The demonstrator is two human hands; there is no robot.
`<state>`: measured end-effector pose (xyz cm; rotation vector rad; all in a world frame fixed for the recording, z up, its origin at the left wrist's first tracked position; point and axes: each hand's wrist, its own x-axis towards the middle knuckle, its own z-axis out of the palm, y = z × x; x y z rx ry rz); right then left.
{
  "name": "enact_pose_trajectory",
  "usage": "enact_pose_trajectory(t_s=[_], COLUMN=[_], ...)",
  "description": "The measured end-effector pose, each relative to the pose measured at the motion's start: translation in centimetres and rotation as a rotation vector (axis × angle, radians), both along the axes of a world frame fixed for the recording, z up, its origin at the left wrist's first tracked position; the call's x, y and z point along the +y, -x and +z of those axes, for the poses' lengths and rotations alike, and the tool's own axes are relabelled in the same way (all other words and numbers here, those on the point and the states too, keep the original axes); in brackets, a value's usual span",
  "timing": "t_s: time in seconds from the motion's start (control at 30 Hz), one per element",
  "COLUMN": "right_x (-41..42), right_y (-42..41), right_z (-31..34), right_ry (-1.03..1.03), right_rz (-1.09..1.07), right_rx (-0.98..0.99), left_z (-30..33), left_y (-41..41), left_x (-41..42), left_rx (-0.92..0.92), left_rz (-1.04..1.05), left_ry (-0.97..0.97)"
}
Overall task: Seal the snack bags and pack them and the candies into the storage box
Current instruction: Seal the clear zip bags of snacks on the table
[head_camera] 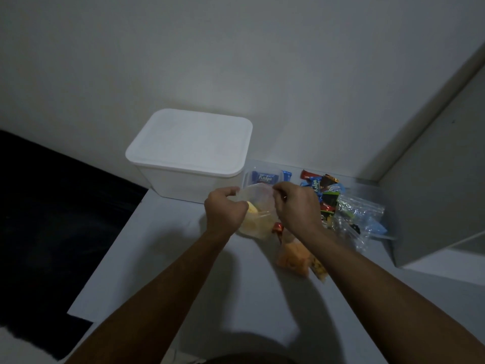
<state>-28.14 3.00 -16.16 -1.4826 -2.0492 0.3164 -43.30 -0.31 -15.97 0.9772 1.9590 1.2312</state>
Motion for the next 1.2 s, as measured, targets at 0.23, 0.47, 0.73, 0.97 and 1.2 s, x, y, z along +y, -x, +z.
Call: enact_pose_trajectory(t_s=[0.23, 0.47, 0.73, 0.97, 1.2], right_x=[0.4, 0.7, 0.6, 0.7, 0.7], right_y=[-0.5, -1.4, -1.9, -1.7, -1.8], right_z=[0.4, -0.1, -0.5, -0.8, -1.1], right_ry=[0.227, 0.392, 0.388, 0.282, 0.264], right_rz=[0.086, 0.119, 0.140, 0.104, 0.084], right_rx=[0.050, 0.113, 0.085, 0.049, -0.008], left_z=[-0.8, -1.8, -2.8, -2.4, -2.7], left_y=[0.8, 2.6, 3.9, 4.2, 4.4], left_x=[-0.1, 0.3, 1.1, 0.9, 1.3], left_rx=[-0.227, -0.104, -0.011, 0.206, 0.415], left_rz=[-0.016, -0.165, -0.212, -0.389, -0.545], left_ry=[0.032, -0.069, -0.071, -0.148, -0.074])
